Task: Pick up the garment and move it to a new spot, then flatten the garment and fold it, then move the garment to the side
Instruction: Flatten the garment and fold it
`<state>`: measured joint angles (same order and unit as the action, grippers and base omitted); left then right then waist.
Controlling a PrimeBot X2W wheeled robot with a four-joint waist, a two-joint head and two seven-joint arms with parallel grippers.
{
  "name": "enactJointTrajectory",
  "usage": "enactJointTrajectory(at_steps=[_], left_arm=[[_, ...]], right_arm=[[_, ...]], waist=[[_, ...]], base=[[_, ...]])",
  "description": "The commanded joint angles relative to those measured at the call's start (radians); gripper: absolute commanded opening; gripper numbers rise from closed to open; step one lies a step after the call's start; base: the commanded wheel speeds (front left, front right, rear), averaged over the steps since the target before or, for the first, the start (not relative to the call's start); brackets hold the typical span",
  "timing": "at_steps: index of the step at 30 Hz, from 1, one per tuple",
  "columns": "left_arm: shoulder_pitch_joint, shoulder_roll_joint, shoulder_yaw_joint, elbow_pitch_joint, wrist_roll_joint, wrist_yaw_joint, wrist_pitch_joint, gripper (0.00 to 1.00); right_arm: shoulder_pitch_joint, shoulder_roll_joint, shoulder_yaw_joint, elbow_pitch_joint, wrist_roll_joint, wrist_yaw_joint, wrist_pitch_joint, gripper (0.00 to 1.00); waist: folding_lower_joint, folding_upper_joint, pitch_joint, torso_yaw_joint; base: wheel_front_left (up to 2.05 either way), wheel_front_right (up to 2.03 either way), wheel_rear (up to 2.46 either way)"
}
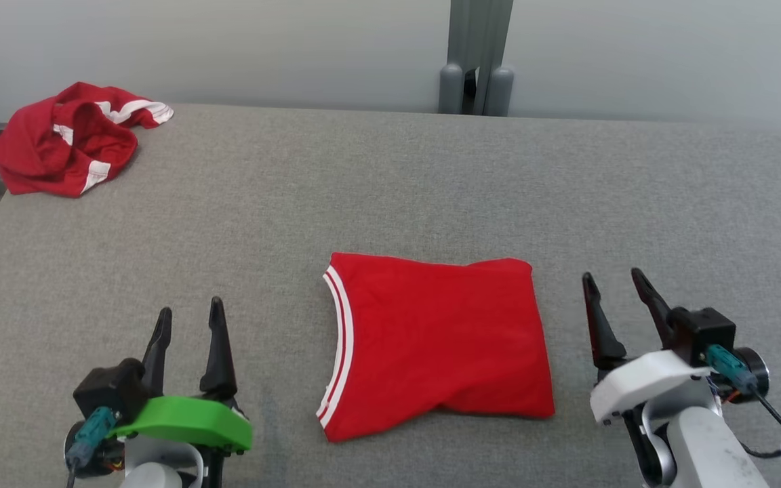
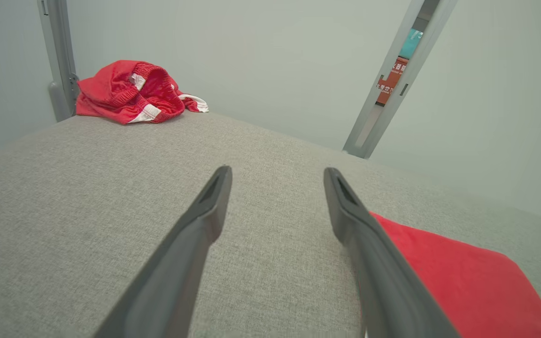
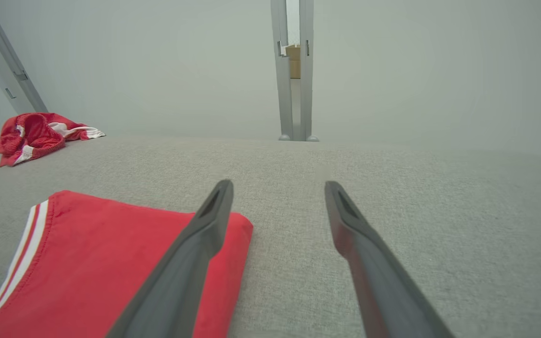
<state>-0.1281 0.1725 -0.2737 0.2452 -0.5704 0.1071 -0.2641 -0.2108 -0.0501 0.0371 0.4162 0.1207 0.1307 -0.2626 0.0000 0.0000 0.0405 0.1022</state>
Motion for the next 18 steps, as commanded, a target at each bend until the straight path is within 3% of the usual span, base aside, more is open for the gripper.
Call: enactJointTrajectory(at_steps=[1, 7, 18], left_arm=[[0.026, 0.000, 0.012, 0.005, 0.012, -0.002, 0.000, 1.00], [0.073, -0.014, 0.041, 0.010, 0.051, -0.018, 0.000, 1.00], [0.079, -0.021, 0.038, 0.041, 0.090, -0.035, 0.000, 1.00]], right_arm=[[0.035, -0.001, -0.019, -0.029, -0.014, 0.000, -0.003, 1.00], [0.119, -0.001, -0.056, -0.102, 0.020, 0.000, -0.003, 1.00], [0.161, -0.002, -0.026, -0.124, 0.054, 0.000, 0.000, 1.00]], waist=[[0.0000, 0.0000, -0.029, -0.026], [0.0000, 0.0000, -0.043, -0.037], [0.0000, 0.0000, -0.049, -0.045]], base=[[0.00, 0.00, 0.00], [0.00, 0.00, 0.00], [0.00, 0.00, 0.00]])
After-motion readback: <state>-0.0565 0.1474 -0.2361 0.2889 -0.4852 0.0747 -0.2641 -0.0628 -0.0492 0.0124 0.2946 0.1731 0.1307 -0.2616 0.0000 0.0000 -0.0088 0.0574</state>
